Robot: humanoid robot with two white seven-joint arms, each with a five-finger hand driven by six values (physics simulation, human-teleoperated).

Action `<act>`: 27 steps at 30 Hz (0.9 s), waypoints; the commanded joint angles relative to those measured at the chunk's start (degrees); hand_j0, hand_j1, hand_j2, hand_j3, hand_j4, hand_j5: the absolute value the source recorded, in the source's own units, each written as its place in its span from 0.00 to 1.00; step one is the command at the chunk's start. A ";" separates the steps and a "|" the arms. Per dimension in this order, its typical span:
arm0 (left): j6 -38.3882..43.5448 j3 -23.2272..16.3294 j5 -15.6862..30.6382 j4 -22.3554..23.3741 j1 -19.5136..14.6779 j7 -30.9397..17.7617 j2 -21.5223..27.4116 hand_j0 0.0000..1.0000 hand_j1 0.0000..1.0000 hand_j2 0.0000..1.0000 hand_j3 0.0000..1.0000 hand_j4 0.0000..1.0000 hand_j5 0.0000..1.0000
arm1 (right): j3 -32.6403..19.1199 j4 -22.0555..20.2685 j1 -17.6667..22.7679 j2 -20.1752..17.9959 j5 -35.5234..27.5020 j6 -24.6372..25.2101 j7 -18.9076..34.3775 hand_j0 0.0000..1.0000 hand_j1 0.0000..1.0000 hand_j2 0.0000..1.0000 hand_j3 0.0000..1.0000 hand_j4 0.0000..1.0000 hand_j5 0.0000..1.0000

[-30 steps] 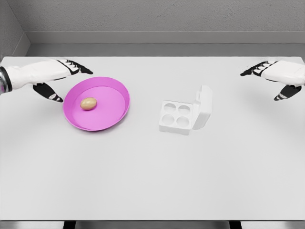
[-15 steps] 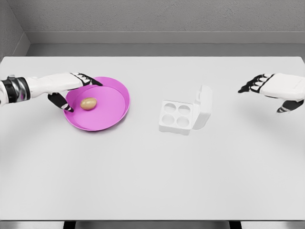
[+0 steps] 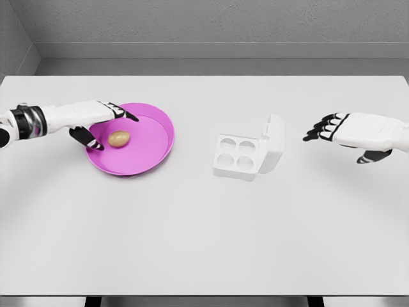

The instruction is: Pack egg into the box and close the box lid

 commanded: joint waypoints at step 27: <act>0.12 -1.75 -1.05 0.43 0.09 -0.06 -1.34 0.74 0.74 0.74 0.74 0.74 0.74 | 1.05 -2.38 0.00 0.01 -0.25 0.15 -0.02 1.00 1.00 1.00 1.00 1.00 1.00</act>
